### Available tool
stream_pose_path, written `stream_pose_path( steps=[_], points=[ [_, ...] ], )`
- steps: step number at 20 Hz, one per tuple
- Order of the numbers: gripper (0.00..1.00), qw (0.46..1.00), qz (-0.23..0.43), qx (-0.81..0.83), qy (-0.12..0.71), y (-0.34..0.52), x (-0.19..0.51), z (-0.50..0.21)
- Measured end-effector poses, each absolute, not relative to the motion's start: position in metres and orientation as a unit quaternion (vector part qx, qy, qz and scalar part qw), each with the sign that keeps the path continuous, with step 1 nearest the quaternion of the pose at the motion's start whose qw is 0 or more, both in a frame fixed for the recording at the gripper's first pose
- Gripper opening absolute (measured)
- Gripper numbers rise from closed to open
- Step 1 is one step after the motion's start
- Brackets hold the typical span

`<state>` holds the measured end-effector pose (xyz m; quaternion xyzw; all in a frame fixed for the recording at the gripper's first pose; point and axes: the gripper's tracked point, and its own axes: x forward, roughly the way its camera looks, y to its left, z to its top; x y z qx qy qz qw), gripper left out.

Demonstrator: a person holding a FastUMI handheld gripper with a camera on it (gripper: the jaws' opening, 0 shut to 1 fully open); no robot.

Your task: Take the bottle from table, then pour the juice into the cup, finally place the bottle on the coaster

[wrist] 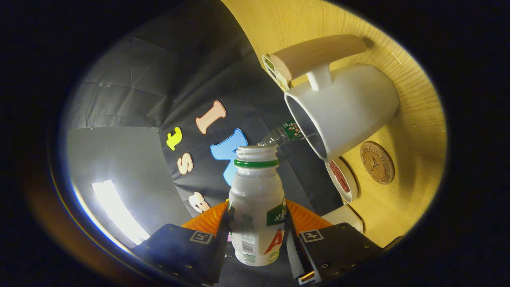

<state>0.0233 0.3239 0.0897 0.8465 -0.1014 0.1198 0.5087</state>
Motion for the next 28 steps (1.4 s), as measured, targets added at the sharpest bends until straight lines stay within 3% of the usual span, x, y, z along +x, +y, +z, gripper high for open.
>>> stream_pose_path(
  steps=[18,28],
  points=[
    [0.65,0.514,0.115,0.844,-0.100,0.325,0.024,0.087],
    [0.65,0.585,0.096,0.802,-0.070,0.335,0.031,0.068]
  ],
)
